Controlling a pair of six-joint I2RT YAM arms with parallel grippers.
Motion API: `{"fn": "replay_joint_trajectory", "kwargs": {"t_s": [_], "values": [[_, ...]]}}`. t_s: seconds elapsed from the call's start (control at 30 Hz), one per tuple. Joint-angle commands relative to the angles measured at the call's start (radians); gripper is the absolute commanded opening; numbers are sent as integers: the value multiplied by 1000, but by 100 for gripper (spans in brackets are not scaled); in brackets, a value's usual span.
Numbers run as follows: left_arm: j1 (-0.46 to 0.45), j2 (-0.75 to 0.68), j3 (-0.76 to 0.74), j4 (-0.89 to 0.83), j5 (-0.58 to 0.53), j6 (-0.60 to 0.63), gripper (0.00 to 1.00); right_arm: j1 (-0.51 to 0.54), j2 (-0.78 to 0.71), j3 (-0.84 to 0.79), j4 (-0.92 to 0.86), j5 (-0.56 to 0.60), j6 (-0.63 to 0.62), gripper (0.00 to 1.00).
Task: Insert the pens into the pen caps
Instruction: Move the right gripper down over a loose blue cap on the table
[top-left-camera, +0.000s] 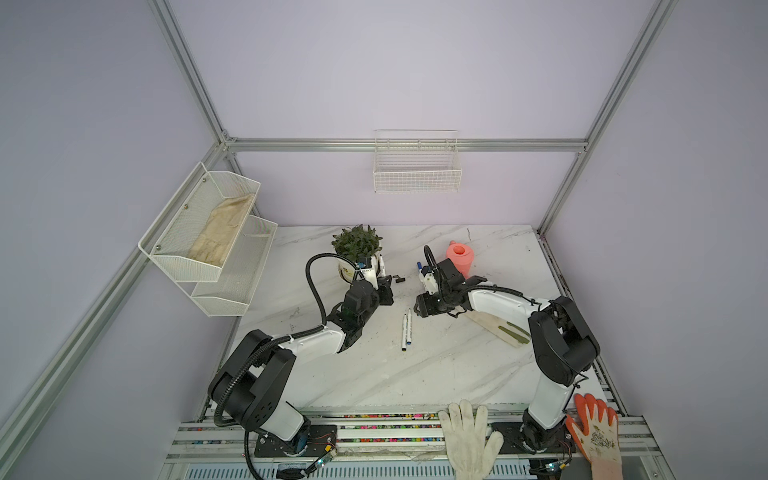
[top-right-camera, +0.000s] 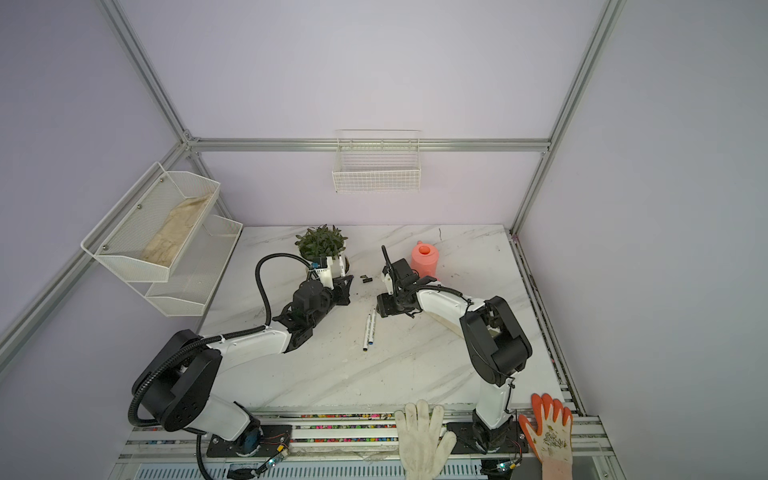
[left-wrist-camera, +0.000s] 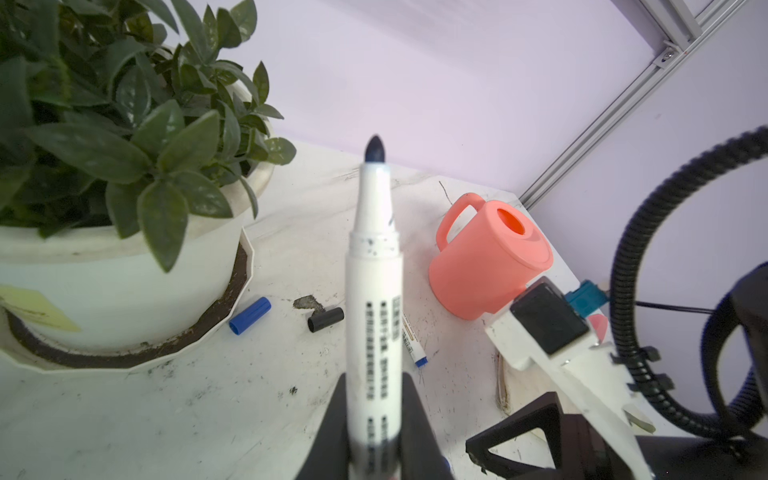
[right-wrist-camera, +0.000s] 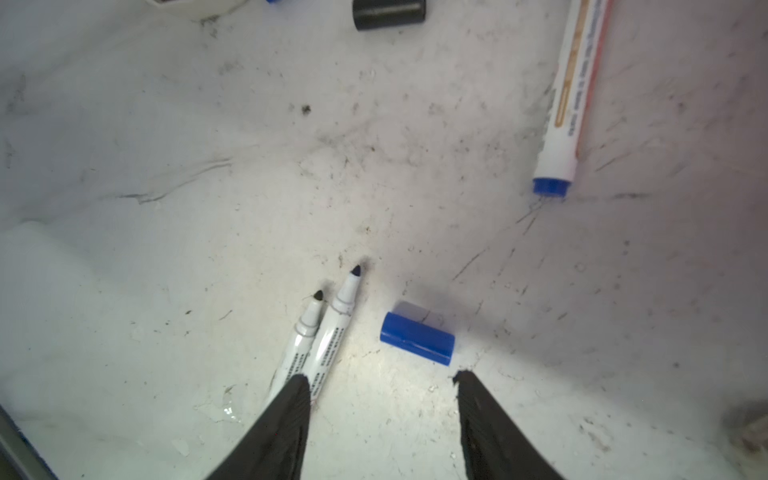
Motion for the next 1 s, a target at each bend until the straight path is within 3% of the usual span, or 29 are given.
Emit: {"fn": "replay_joint_trajectory", "kwargs": {"t_s": [0.0, 0.43, 0.87, 0.97], "values": [[3, -43, -48, 29, -18, -6, 0, 10, 42, 35, -41, 62, -4, 60], [4, -46, -63, 35, -19, -1, 0, 35, 123, 89, -59, 157, -15, 61], [3, -10, -49, 57, 16, 0, 0, 33, 36, 10, -148, 398, 66, 61], [3, -3, -46, 61, 26, 0, 0, 10, -17, -20, -151, 399, 84, 62]]}}
